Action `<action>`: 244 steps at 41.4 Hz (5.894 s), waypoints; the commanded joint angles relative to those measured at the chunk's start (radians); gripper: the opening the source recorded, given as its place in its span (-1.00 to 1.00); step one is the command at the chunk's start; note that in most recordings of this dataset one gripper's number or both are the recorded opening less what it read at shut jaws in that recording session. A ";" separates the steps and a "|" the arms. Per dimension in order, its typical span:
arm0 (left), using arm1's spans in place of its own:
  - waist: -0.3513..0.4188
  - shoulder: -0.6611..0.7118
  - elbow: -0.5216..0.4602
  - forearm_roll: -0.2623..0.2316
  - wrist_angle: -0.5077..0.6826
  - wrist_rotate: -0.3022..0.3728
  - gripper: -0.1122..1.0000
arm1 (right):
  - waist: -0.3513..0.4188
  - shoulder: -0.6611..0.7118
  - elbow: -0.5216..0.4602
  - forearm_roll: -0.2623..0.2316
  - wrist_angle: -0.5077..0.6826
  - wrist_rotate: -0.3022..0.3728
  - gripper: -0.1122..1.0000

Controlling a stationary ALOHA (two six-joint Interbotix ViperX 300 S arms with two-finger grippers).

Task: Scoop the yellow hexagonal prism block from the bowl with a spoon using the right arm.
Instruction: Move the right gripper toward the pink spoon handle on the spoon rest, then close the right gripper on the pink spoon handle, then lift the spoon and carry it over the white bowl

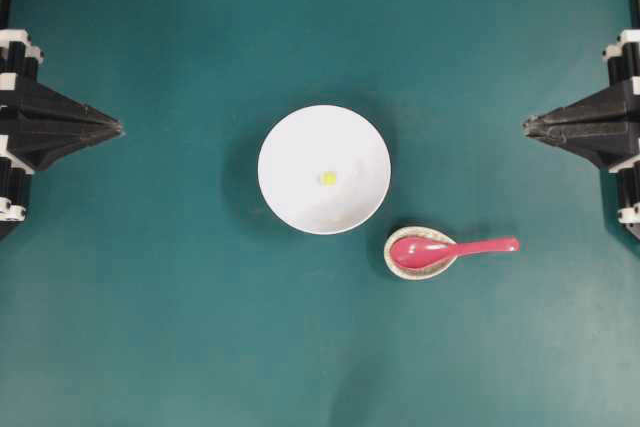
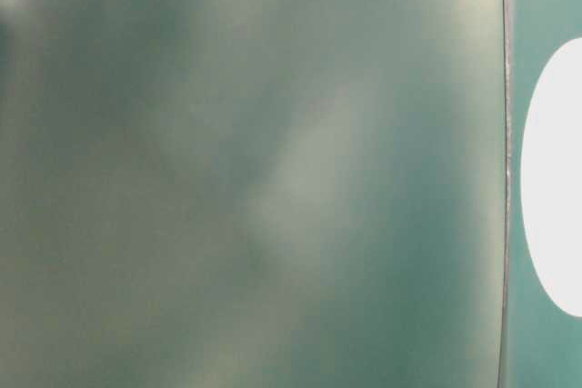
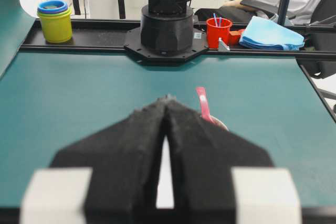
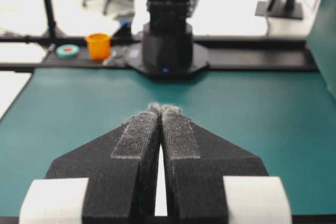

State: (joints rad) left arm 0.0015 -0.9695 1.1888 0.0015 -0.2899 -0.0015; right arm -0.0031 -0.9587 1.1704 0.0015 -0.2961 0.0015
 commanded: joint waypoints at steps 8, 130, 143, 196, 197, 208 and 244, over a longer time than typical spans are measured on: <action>0.002 0.014 -0.032 0.009 0.015 0.011 -0.68 | -0.003 0.002 -0.023 -0.005 0.006 -0.011 -0.79; 0.002 0.018 -0.032 0.012 0.028 0.018 -0.68 | 0.408 1.129 0.192 0.314 -0.890 0.143 0.23; 0.002 0.018 -0.032 0.012 0.048 0.018 -0.68 | 0.416 1.131 0.183 0.314 -0.888 0.160 0.13; 0.002 0.000 -0.037 0.012 0.049 0.008 -0.68 | 0.411 0.956 0.179 0.313 -0.847 0.135 -0.35; 0.002 -0.002 -0.038 0.012 0.051 0.008 -0.68 | 0.408 0.943 0.179 0.314 -0.834 0.132 -0.35; 0.002 -0.021 -0.041 0.012 0.132 0.009 -0.68 | 0.356 0.742 0.126 0.314 -0.569 0.061 -0.35; 0.002 -0.028 -0.044 0.012 0.160 0.018 -0.68 | 0.005 0.477 -0.249 0.296 0.371 -0.152 -0.35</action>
State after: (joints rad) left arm 0.0015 -1.0017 1.1735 0.0107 -0.1197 0.0153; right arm 0.0276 -0.4679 0.9695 0.3037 0.0215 -0.1519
